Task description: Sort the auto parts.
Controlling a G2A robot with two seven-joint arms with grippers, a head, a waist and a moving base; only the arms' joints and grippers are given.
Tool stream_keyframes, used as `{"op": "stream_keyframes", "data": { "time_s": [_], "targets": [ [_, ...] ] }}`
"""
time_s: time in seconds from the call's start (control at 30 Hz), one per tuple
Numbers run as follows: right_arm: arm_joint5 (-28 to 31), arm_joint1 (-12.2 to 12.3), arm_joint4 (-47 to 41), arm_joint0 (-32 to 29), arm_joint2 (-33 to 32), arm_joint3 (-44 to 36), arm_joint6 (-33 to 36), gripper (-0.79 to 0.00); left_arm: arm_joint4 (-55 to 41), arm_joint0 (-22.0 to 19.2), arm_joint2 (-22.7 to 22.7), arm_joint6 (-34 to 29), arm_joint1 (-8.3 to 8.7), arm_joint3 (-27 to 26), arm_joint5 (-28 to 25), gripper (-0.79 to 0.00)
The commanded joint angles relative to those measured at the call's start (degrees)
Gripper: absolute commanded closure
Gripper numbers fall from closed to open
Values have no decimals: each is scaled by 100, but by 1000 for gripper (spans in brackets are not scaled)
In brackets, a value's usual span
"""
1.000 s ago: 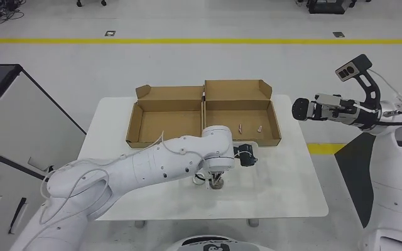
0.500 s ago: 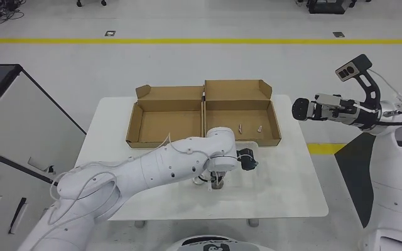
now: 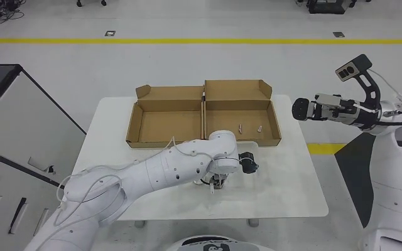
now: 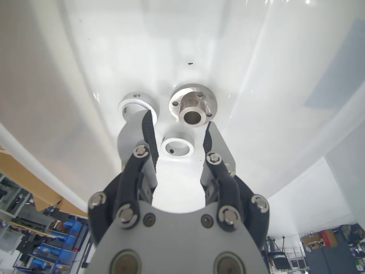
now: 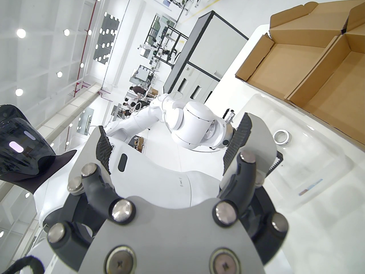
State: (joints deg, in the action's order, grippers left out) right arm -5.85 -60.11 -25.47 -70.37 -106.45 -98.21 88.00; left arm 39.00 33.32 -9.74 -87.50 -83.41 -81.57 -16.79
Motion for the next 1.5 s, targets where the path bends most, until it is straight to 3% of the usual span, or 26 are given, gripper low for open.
{"op": "stream_keyframes", "data": {
  "time_s": [0.0,0.53,1.47],
  "targets": [
    [0,0,0,0,0,0,0,-785,8,34,0,-1,1,14,1,-382],
    [0,0,0,0,0,0,0,-785,49,191,0,71,81,-12,-71,-360],
    [0,0,0,0,0,0,0,-785,126,317,0,189,6,206,-190,-311]
  ]
}}
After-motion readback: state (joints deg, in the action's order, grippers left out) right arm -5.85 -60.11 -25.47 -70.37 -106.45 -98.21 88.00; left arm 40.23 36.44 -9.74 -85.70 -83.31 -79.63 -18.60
